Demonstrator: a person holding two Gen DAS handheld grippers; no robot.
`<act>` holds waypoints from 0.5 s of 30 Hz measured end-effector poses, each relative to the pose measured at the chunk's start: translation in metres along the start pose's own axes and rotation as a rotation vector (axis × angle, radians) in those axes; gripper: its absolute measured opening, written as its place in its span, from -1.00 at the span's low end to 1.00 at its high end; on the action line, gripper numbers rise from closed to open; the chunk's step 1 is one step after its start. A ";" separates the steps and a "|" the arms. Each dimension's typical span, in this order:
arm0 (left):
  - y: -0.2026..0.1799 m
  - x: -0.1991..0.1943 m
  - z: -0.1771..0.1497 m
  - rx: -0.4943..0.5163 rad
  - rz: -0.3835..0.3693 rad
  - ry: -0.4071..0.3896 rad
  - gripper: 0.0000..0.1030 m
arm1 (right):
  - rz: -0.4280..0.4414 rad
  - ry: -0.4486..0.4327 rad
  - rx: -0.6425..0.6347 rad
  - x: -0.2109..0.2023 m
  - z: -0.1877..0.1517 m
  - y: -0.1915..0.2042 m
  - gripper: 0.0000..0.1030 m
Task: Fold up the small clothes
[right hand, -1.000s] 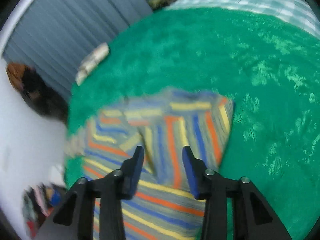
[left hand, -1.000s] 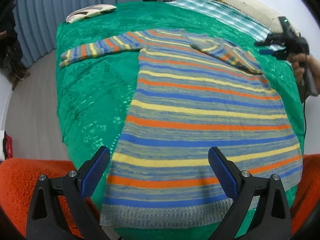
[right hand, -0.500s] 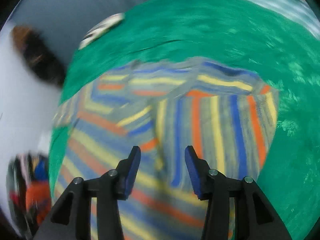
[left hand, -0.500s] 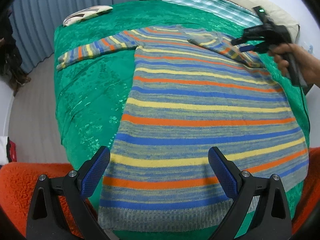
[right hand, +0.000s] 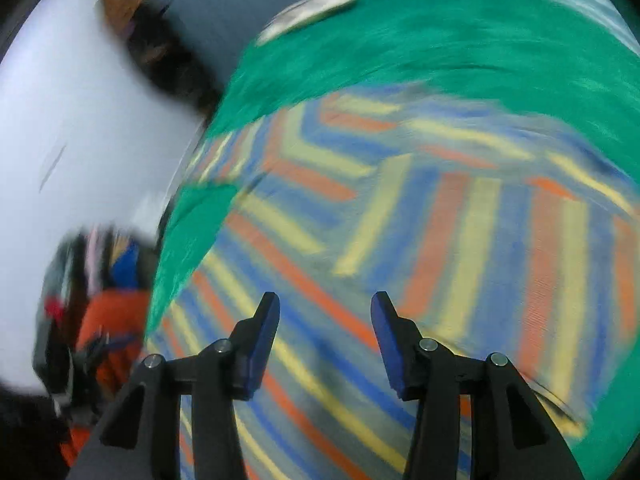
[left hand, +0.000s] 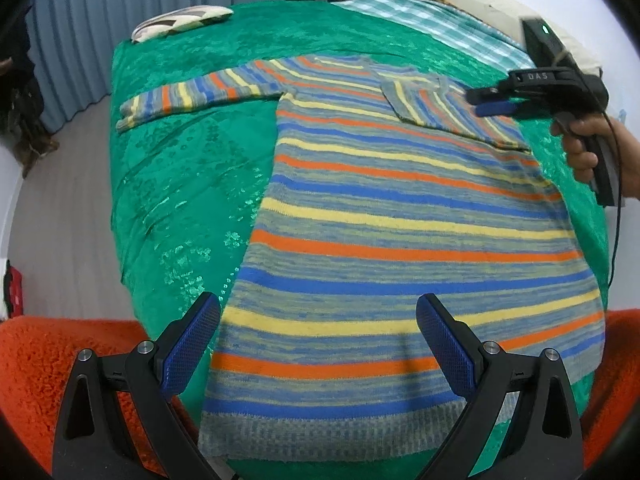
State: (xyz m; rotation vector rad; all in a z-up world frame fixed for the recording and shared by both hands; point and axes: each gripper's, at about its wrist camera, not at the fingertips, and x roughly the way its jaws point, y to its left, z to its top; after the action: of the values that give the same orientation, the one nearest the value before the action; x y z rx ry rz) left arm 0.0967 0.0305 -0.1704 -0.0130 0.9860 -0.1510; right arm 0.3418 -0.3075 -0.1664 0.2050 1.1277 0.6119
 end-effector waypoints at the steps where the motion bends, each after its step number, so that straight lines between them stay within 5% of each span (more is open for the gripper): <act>1: 0.000 0.000 0.000 0.005 0.002 0.001 0.92 | -0.031 -0.020 0.055 -0.003 -0.004 -0.013 -0.07; 3: -0.003 0.003 -0.002 0.019 0.005 0.017 0.92 | -0.150 -0.017 0.207 -0.013 -0.016 -0.056 -0.06; 5: -0.007 0.006 -0.004 0.035 0.015 0.034 0.92 | -0.290 0.027 0.317 -0.020 -0.037 -0.093 -0.42; 7: -0.010 0.002 -0.006 0.047 0.021 0.018 0.92 | -0.306 -0.033 0.341 -0.042 -0.047 -0.095 -0.43; 10: -0.014 -0.002 -0.007 0.069 0.022 -0.004 0.92 | -0.367 -0.077 0.236 -0.070 -0.065 -0.052 -0.14; 15: -0.028 0.010 -0.013 0.131 0.011 0.057 0.92 | -0.338 -0.003 0.068 -0.081 -0.135 0.044 -0.13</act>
State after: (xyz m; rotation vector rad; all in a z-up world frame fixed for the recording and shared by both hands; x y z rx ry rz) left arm 0.0877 0.0023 -0.1837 0.1171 1.0311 -0.2060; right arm 0.1827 -0.3366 -0.1415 0.0702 1.1499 0.2736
